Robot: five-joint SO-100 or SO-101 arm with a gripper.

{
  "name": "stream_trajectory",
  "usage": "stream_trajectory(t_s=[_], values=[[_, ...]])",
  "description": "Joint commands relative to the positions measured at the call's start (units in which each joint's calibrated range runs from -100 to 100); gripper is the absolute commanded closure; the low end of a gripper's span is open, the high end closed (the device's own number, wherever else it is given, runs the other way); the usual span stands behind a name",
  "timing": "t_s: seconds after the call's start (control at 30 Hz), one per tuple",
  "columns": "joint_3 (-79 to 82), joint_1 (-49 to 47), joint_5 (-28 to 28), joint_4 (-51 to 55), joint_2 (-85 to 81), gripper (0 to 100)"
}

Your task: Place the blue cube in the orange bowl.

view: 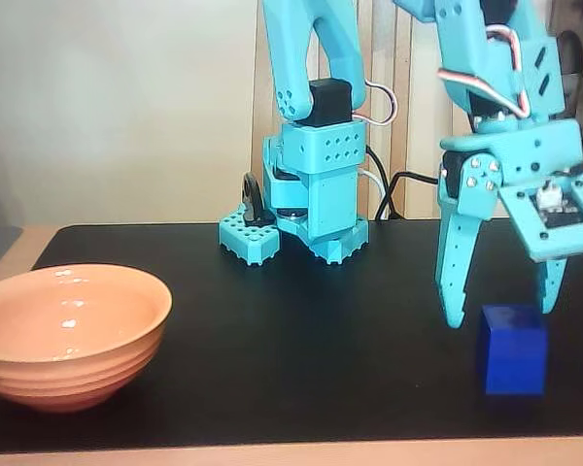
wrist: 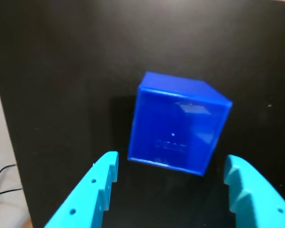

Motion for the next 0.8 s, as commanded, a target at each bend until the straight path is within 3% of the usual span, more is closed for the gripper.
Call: stream_trajectory(t_s=[0.0, 0.77], values=[[-4.8, -0.2, -0.8, -3.7, -0.2, 74], [-4.7, 1.6, -1.8, -4.5, 0.2, 71]])
